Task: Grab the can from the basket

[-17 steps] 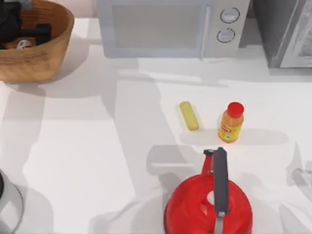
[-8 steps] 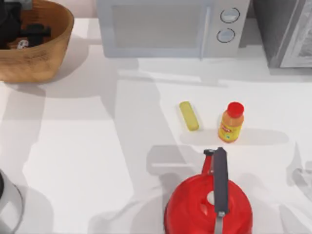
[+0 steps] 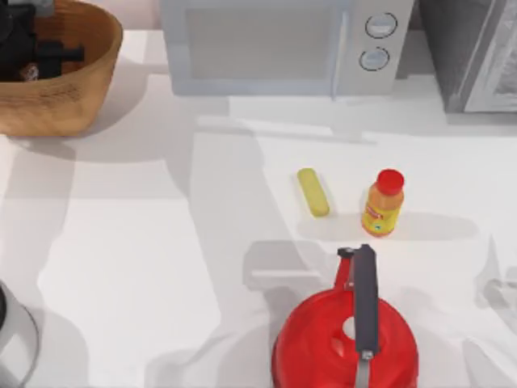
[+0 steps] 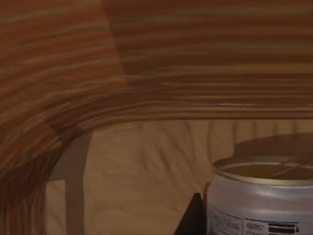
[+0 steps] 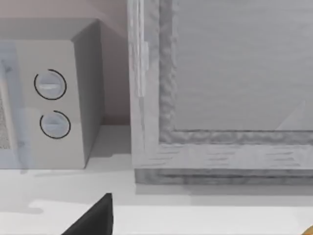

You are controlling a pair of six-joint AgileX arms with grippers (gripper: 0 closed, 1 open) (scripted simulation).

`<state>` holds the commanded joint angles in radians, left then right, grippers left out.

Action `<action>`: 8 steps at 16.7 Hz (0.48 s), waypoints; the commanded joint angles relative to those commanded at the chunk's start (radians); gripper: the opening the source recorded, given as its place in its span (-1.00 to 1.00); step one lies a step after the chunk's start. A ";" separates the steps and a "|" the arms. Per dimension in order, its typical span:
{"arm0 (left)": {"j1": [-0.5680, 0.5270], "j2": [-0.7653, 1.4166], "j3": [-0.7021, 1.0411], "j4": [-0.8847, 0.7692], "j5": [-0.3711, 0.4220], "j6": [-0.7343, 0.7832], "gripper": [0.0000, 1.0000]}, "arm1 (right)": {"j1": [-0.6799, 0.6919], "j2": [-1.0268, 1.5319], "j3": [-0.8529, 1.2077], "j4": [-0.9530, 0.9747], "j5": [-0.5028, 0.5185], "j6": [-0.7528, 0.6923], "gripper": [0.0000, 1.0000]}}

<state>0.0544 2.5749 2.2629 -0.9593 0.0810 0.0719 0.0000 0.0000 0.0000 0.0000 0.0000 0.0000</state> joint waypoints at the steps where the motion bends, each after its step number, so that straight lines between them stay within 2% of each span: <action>1: 0.000 0.000 0.000 0.000 0.000 0.000 -1.00 | 0.000 0.000 0.000 0.000 0.000 0.000 1.00; 8: 0.002 -0.027 0.014 -0.001 -0.005 0.005 -1.00 | 0.000 0.000 0.000 0.000 0.000 0.000 1.00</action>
<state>0.0566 2.5475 2.2764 -0.9605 0.0762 0.0768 0.0000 0.0000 0.0000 0.0000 0.0000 0.0000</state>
